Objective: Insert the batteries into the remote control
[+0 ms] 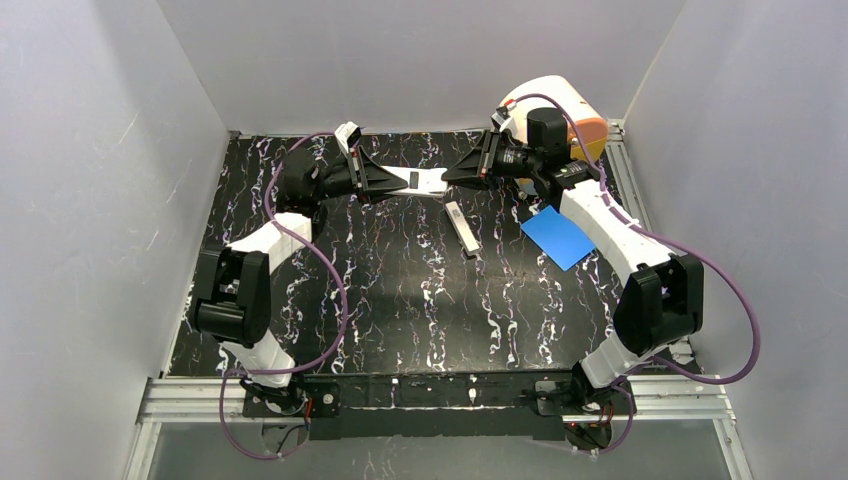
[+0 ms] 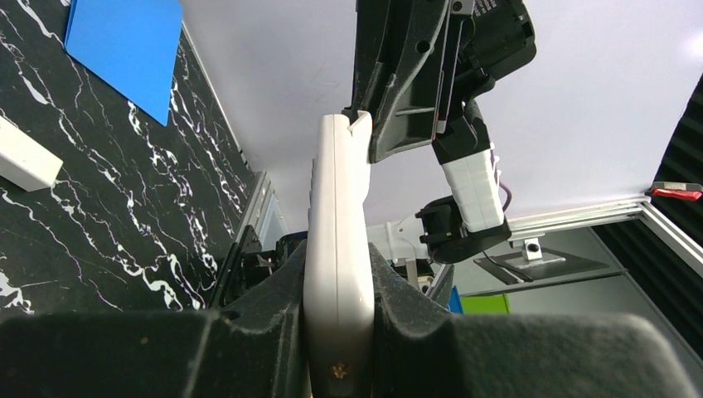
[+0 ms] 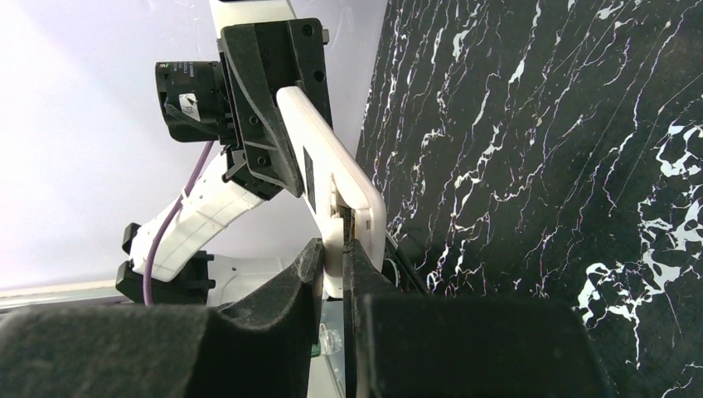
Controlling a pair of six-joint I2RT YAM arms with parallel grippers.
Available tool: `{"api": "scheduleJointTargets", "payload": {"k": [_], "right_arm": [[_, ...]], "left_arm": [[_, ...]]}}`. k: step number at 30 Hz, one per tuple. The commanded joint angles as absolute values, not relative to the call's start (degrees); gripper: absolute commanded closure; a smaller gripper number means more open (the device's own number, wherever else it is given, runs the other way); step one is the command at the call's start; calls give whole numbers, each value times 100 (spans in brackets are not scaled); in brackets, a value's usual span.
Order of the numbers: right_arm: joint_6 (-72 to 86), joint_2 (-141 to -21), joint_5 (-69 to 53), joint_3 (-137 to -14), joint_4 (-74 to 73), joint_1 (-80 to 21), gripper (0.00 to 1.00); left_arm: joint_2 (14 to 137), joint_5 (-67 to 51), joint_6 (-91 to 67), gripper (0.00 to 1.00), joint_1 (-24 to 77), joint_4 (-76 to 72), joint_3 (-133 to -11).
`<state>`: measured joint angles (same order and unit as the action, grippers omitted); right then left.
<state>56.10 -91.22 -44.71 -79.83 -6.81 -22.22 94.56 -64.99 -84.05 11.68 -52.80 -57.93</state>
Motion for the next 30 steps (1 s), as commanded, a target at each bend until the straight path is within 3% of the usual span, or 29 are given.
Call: {"api": "scheduleJointTargets", "payload": {"k": [1,18,30], "right_arm": [[5367,-9163,-4496,-8114,-1003,-2259,99],[5476,-9139,-4511,-8155,-523,-2263,99],[5134,-9071,-4500,-8241,-1074,-2237,99]], "left_arm": [[9307,-6443,-8510,100,1230,-5854,-6058],[9264,-6381,-8554,100,1247,-5854,-5992],[9292,-6291,-8492,100,1266,-5747,-6005]]}}
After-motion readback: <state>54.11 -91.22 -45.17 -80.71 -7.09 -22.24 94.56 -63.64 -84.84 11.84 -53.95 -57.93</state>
